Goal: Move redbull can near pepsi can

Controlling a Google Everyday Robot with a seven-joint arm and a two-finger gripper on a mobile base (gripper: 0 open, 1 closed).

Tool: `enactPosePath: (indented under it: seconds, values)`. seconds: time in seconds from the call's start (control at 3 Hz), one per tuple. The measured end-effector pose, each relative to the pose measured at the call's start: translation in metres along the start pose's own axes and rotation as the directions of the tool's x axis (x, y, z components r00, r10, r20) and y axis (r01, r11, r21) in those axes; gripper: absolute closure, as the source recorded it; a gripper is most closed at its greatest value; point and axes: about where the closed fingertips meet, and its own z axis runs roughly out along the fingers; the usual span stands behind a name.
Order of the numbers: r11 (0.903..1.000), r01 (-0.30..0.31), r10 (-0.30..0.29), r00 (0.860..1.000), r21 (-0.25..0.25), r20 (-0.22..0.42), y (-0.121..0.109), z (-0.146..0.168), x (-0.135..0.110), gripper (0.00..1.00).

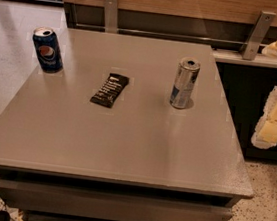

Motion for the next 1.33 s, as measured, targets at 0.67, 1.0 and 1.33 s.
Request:
enactPosePath:
  seconds: [0.67, 1.0, 1.33]
  values:
    - [0.9994, -0.029, 0.032, 0.987, -0.016, 0.154, -0.022, 0.020, -0.004, 0.00]
    - [0.9949, -0.087, 0.099, 0.938, -0.049, 0.333, -0.048, 0.059, -0.015, 0.00]
    - [0.9898, -0.130, 0.142, 0.854, -0.059, 0.500, -0.071, 0.091, -0.027, 0.00]
